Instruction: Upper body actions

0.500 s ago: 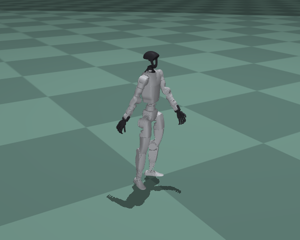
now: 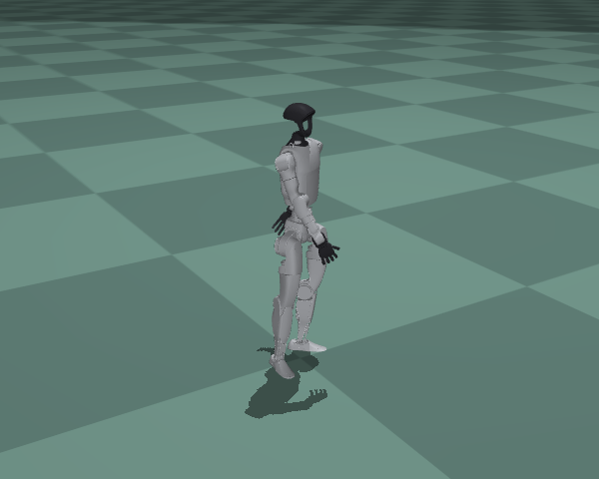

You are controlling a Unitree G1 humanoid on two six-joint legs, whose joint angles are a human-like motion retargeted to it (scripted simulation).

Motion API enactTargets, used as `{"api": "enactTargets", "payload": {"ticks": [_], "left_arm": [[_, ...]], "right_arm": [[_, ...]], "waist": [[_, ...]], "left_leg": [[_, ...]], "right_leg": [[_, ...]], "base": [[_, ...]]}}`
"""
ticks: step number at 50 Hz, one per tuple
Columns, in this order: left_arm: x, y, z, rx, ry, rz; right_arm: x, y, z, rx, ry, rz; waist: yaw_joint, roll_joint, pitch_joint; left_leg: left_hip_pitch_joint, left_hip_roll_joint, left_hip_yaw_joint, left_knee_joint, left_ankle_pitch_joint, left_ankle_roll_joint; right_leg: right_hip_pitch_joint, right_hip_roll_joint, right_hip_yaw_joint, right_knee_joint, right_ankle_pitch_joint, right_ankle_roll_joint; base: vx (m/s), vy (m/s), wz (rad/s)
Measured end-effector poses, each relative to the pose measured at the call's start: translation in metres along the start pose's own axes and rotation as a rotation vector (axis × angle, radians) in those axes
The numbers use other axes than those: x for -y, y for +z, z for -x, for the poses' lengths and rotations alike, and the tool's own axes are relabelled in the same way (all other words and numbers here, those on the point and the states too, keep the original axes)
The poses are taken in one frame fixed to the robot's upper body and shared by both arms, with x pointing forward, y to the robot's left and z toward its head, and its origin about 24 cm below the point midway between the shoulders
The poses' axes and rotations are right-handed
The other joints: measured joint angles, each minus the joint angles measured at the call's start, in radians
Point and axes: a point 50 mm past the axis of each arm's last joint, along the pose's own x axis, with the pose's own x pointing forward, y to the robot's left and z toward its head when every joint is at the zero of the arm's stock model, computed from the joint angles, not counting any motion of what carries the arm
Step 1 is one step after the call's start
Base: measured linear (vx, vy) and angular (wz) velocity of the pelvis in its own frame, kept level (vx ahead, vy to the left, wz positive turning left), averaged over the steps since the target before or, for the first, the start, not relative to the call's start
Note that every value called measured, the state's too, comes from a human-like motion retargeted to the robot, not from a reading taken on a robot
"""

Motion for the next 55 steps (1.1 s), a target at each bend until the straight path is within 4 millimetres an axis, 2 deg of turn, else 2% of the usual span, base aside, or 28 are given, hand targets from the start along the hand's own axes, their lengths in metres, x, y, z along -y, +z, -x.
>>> {"api": "enactTargets", "payload": {"ticks": [3, 6, 9, 10, 12, 15, 18, 20, 22, 25, 27, 29, 32, 35, 37, 39, 41, 43, 45, 48, 50, 52, 53, 55], "left_arm": [[-0.006, -0.072, -0.007, -0.156, -0.018, 0.099], [-0.004, -0.110, -0.007, -0.205, -0.028, 0.147], [0.003, -0.129, -0.006, -0.255, -0.033, 0.230], [0.006, -0.129, -0.006, -0.263, -0.034, 0.275], [0.011, -0.114, -0.008, -0.231, -0.035, 0.343], [0.018, -0.071, -0.011, -0.107, -0.043, 0.377], [0.021, 0.000, -0.004, 0.084, -0.035, 0.290], [0.024, 0.050, 0.008, 0.205, -0.020, 0.178], [0.029, 0.105, 0.030, 0.337, -0.014, 0.024], [0.045, 0.185, 0.078, 0.554, -0.024, -0.227], [0.062, 0.228, 0.116, 0.712, -0.027, -0.373], [0.080, 0.263, 0.156, 0.882, -0.009, -0.483], [0.107, 0.299, 0.216, 1.136, 0.037, -0.583], [0.130, 0.316, 0.266, 1.355, 0.070, -0.641], [0.142, 0.319, 0.285, 1.454, 0.083, -0.679], [0.151, 0.317, 0.291, 1.503, 0.088, -0.721], [0.156, 0.313, 0.283, 1.499, 0.085, -0.764], [0.154, 0.307, 0.263, 1.443, 0.082, -0.800], [0.144, 0.296, 0.232, 1.337, 0.083, -0.823], [0.114, 0.267, 0.167, 1.090, 0.103, -0.788], [0.086, 0.235, 0.122, 0.883, 0.124, -0.709], [0.056, 0.195, 0.084, 0.653, 0.136, -0.593], [0.041, 0.168, 0.065, 0.514, 0.134, -0.517], [0.013, 0.106, 0.034, 0.238, 0.101, -0.331]], "right_arm": [[0.008, 0.075, 0.006, 0.222, 0.049, 0.141], [0.012, 0.122, 0.017, 0.386, 0.021, 0.248], [0.012, 0.147, 0.029, 0.507, -0.045, 0.377], [0.012, 0.151, 0.031, 0.538, -0.077, 0.429], [0.011, 0.141, 0.028, 0.522, -0.129, 0.483], [0.007, 0.103, 0.015, 0.395, -0.157, 0.515], [-0.003, 0.027, -0.001, 0.120, -0.140, 0.477], [-0.013, -0.032, -0.002, -0.081, -0.159, 0.408], [-0.022, -0.092, 0.010, -0.291, -0.227, 0.276], [-0.048, -0.176, 0.046, -0.623, -0.321, -0.030], [-0.072, -0.218, 0.070, -0.763, -0.360, -0.303], [-0.097, -0.247, 0.090, -0.817, -0.388, -0.580], [-0.127, -0.277, 0.118, -0.814, -0.446, -0.913], [-0.151, -0.300, 0.145, -0.870, -0.544, -1.084], [-0.166, -0.310, 0.160, -0.971, -0.613, -1.108], [-0.180, -0.315, 0.170, -1.079, -0.652, -1.089], [-0.189, -0.315, 0.172, -1.149, -0.648, -1.042], [-0.189, -0.309, 0.162, -1.143, -0.597, -0.985], [-0.180, -0.298, 0.144, -1.075, -0.505, -0.927], [-0.151, -0.271, 0.109, -0.921, -0.339, -0.770], [-0.119, -0.244, 0.084, -0.815, -0.270, -0.583], [-0.081, -0.209, 0.061, -0.694, -0.235, -0.372], [-0.060, -0.185, 0.049, -0.620, -0.219, -0.252], [-0.019, -0.123, 0.026, -0.435, -0.198, -0.009]], "waist": [[-0.009, 0.004, -0.001], [-0.007, 0.003, -0.003], [-0.008, 0.001, -0.001], [-0.010, -0.001, 0.001], [-0.016, -0.004, 0.000], [-0.025, -0.009, -0.007], [-0.031, -0.013, -0.017], [-0.030, -0.015, -0.023], [-0.027, -0.019, -0.024], [-0.026, -0.030, -0.014], [-0.025, -0.034, -0.012], [-0.024, -0.036, -0.013], [-0.022, -0.036, -0.013], [-0.018, -0.039, -0.008], [-0.012, -0.043, -0.001], [0.000, -0.044, 0.002], [0.014, -0.044, 0.002], [0.026, -0.044, 0.000], [0.034, -0.045, -0.003], [0.055, -0.050, -0.011], [0.074, -0.053, -0.010], [0.085, -0.055, 0.000], [0.090, -0.055, 0.007], [0.094, -0.055, 0.026]], "left_leg": [[-0.003, 0.003, 0.001, -0.001, 0.000, -0.005], [-0.007, 0.005, 0.002, 0.001, -0.001, -0.009], [-0.011, 0.006, -0.003, 0.005, -0.002, -0.011], [-0.013, 0.005, -0.007, 0.007, -0.002, -0.011], [-0.014, 0.003, -0.013, 0.008, -0.001, -0.010], [-0.015, 0.001, -0.016, 0.009, -0.001, -0.009], [-0.019, 0.001, -0.010, 0.011, -0.002, -0.007], [-0.021, 0.002, -0.004, 0.012, -0.002, -0.005], [-0.021, 0.001, 0.001, 0.012, -0.001, -0.003], [-0.023, -0.004, 0.003, 0.012, 0.000, 0.002], [-0.028, -0.005, 0.004, 0.014, 0.000, 0.005], [-0.034, -0.005, 0.005, 0.018, -0.001, 0.005], [-0.045, -0.006, 0.006, 0.022, -0.002, 0.007], [-0.053, -0.008, -0.002, 0.028, -0.003, 0.008], [-0.057, -0.011, -0.013, 0.032, -0.002, 0.009], [-0.061, -0.014, -0.028, 0.034, 0.000, 0.011], [-0.065, -0.017, -0.044, 0.034, 0.003, 0.014], [-0.071, -0.020, -0.064, 0.036, 0.006, 0.016], [-0.078, -0.024, -0.086, 0.039, 0.009, 0.018], [-0.079, -0.028, -0.105, 0.039, 0.011, 0.019], [-0.068, -0.028, -0.104, 0.036, 0.010, 0.019], [-0.053, -0.027, -0.095, 0.034, 0.008, 0.017], [-0.044, -0.027, -0.089, 0.032, 0.006, 0.017], [-0.025, -0.025, -0.075, 0.029, 0.003, 0.014]], "right_leg": [[-0.011, 0.003, 0.021, 0.005, -0.003, -0.003], [-0.021, 0.002, 0.035, 0.011, -0.005, -0.004], [-0.021, 0.000, 0.031, 0.013, -0.008, -0.003], [-0.020, -0.001, 0.027, 0.013, -0.009, -0.003], [-0.016, -0.003, 0.021, 0.014, -0.010, -0.004], [-0.016, -0.005, 0.018, 0.014, -0.010, -0.004], [-0.020, -0.007, 0.024, 0.013, -0.007, -0.004], [-0.021, -0.010, 0.019, 0.013, -0.005, 0.000], [-0.018, -0.013, 0.003, 0.009, -0.001, 0.003], [-0.008, -0.017, -0.024, -0.002, 0.007, 0.008], [-0.006, -0.020, -0.033, -0.007, 0.010, 0.010], [-0.009, -0.024, -0.036, -0.010, 0.012, 0.010], [-0.013, -0.029, -0.038, -0.013, 0.014, 0.008], [-0.011, -0.035, -0.047, -0.016, 0.013, 0.006], [-0.004, -0.039, -0.056, -0.018, 0.012, 0.005], [0.003, -0.042, -0.068, -0.019, 0.009, 0.006], [0.010, -0.043, -0.078, -0.019, 0.004, 0.007], [0.016, -0.044, -0.089, -0.020, 0.001, 0.008], [0.022, -0.044, -0.099, -0.021, -0.002, 0.010], [0.028, -0.044, -0.109, -0.020, -0.004, 0.012], [0.032, -0.043, -0.109, -0.018, -0.004, 0.012], [0.036, -0.040, -0.101, -0.015, -0.002, 0.011], [0.037, -0.038, -0.093, -0.013, -0.002, 0.010], [0.038, -0.034, -0.074, -0.007, -0.002, 0.007]], "base": [[0.00, 0.00, 0.00], [0.00, 0.00, 0.00], [0.00, 0.00, 0.00], [-0.02, -0.01, 0.18], [0.00, 0.00, 0.00], [0.00, 0.00, 0.00], [0.00, 0.00, 0.00], [0.00, 0.00, 0.00], [0.00, 0.00, 0.00], [0.00, 0.00, 0.00], [0.00, 0.00, 0.00], [0.00, 0.00, 0.00], [0.00, 0.00, 0.00], [0.00, 0.00, 0.07], [0.01, 0.01, 0.30], [0.01, 0.03, 0.38], [0.02, 0.04, 0.42], [0.02, 0.04, 0.50], [0.02, 0.06, 0.55], [0.02, 0.04, 0.33], [0.00, 0.00, 0.00], [-0.04, -0.01, -0.22], [-0.05, -0.03, -0.29], [-0.04, -0.03, -0.32]]}}
